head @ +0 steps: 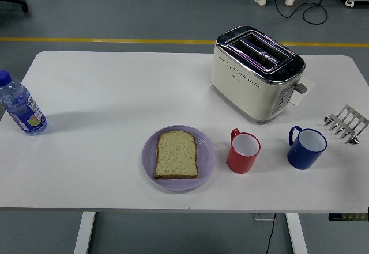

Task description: Pick up the cup,pour liquid into bread,place the cup on the desk

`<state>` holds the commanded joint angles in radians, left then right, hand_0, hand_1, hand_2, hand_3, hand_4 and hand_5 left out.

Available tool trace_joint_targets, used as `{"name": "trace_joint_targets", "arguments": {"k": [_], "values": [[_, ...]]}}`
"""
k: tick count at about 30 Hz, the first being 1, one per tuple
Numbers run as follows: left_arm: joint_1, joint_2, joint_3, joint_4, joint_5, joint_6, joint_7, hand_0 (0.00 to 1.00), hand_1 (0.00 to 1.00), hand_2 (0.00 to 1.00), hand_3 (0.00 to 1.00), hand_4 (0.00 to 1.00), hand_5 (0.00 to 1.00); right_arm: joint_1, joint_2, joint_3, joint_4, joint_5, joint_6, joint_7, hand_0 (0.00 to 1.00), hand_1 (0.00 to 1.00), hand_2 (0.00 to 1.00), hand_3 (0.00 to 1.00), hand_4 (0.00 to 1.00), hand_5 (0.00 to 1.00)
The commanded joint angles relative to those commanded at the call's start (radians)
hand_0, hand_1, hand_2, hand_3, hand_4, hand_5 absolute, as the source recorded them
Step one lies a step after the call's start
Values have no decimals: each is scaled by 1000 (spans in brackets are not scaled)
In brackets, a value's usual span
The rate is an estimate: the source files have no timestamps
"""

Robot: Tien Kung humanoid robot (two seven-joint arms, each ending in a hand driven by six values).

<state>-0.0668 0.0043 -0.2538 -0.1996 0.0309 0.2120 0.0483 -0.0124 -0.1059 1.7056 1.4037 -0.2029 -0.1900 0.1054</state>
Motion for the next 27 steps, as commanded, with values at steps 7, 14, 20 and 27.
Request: {"name": "trace_joint_targets", "arguments": {"k": [7,14,20,27], "values": [[-4,0,-4,0,3,1,0,635,645,654,506,240,855,4,3,7,-5,-7,-5,-15,668,580,628,592,554,150],[-4,0,-6,0,3,0,0,635,645,654,506,240,856,5,5,6,-12,-2,-6,-10,659,571,623,592,551,150],[-5,0,-7,0,3,0,1,634,645,654,506,239,854,5,6,5,-17,-1,5,-14,662,572,625,591,550,148],[-5,1,-7,0,4,0,1,634,645,654,506,239,854,6,6,2,-22,10,61,-22,657,572,628,593,556,144]]}}
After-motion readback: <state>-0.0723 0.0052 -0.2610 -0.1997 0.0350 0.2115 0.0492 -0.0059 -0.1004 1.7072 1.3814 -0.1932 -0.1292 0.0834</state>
